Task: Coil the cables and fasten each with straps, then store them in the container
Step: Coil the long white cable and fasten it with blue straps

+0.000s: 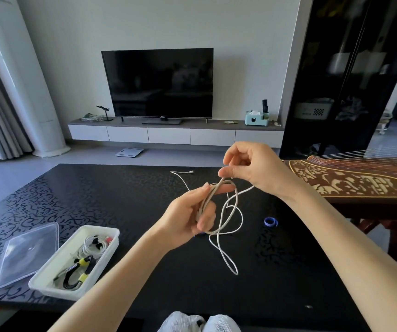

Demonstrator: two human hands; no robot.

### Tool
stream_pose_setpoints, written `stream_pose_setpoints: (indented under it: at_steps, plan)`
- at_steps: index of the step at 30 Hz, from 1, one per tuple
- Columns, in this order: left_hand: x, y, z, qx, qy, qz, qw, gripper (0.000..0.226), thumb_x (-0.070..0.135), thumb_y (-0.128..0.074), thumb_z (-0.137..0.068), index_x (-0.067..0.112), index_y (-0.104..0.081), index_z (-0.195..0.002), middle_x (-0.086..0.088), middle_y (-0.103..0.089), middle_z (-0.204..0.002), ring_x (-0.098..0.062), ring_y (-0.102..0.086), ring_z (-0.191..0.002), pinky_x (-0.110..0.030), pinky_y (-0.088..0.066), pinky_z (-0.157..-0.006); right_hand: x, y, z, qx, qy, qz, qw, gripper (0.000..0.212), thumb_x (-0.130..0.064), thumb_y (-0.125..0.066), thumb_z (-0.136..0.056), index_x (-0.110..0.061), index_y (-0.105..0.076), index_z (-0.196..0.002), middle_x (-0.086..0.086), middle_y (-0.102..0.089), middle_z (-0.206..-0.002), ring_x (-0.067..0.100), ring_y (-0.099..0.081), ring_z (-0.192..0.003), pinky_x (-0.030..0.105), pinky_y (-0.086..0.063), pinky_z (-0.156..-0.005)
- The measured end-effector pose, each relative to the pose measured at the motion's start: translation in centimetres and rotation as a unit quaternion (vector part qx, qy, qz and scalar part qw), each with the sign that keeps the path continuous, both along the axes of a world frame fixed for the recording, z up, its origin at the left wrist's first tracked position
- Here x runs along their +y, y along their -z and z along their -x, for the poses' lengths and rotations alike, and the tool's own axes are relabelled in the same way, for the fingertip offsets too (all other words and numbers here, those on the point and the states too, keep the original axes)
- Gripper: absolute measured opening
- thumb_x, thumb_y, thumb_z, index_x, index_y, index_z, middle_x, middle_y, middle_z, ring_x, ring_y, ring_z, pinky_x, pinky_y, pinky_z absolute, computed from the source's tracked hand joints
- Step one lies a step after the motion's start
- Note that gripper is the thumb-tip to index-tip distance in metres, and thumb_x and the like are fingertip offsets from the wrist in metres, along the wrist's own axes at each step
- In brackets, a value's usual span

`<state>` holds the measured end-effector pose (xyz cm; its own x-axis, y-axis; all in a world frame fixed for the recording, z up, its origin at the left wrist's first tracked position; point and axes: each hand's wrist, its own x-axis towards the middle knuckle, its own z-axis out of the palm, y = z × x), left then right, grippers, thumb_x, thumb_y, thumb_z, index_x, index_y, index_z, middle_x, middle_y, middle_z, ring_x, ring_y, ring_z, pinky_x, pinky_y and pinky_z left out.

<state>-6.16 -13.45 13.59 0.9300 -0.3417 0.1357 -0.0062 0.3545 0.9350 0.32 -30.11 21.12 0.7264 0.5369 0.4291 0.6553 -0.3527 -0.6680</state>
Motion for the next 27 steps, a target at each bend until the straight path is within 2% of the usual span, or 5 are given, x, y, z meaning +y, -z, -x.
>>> stream_pose_setpoints:
  at_steps: [6, 13, 18, 22, 27]
  plan:
    - [0.7, 0.0, 0.0, 0.017, 0.094, 0.050, 0.994, 0.043, 0.033, -0.041, -0.091, 0.010, -0.065, -0.118, 0.001, -0.046, -0.037, -0.006, -0.038, -0.028, -0.016, -0.030, -0.036, -0.8, 0.0, -1.1, 0.036, -0.021, -0.090, 0.995, 0.013, -0.031, -0.073, -0.068, -0.022, -0.066, -0.073, -0.004, -0.067, -0.070, 0.011, -0.061, -0.069, 0.024, -0.052, -0.072]
    - [0.0, -0.4, 0.3, 0.018, 0.090, 0.020, 0.996, 0.043, 0.034, -0.042, -0.092, 0.007, -0.065, -0.117, 0.001, -0.044, -0.037, -0.004, -0.033, -0.026, -0.014, -0.032, -0.033, 0.1, 0.4, -1.2, 0.015, 0.013, -0.147, 0.989, 0.009, -0.019, -0.074, -0.078, -0.018, -0.066, -0.074, -0.004, -0.066, -0.068, 0.002, -0.061, -0.061, 0.017, -0.053, -0.066]
    - [0.6, -0.9, 0.3, 0.011, 0.056, 0.091, 0.994, 0.040, 0.030, -0.043, -0.093, 0.007, -0.066, -0.116, 0.004, -0.043, -0.037, -0.003, -0.034, -0.028, -0.015, -0.027, -0.034, 0.3, 1.0, -1.1, -0.001, 0.053, -0.141, 0.989, 0.012, -0.025, -0.071, -0.081, -0.021, -0.064, -0.073, -0.005, -0.062, -0.061, -0.002, -0.055, -0.052, 0.009, -0.045, -0.056]
    - [1.6, -1.9, 1.0, -0.018, 0.106, 0.163, 0.981, 0.042, 0.015, -0.048, -0.095, -0.004, -0.047, -0.132, 0.002, -0.054, -0.049, -0.005, -0.046, -0.036, -0.020, -0.024, -0.040, -1.3, 3.3, -1.1, 0.132, -0.032, -0.129, 0.982, 0.021, -0.032, -0.068, -0.078, -0.011, -0.065, -0.078, -0.003, -0.056, -0.059, 0.005, -0.046, -0.050, 0.014, -0.040, -0.051]
    - [2.8, -4.0, 1.2, -0.042, 0.130, 0.290, 0.947, 0.042, 0.010, -0.026, -0.102, -0.004, -0.026, -0.141, -0.012, -0.063, -0.065, -0.012, -0.040, -0.044, -0.022, -0.032, -0.045, -1.3, 9.2, -0.1, 0.239, -0.077, -0.180, 0.951, 0.021, -0.024, -0.060, -0.084, -0.005, -0.067, -0.084, 0.001, -0.058, -0.064, 0.014, -0.053, -0.058, 0.024, -0.050, -0.064]
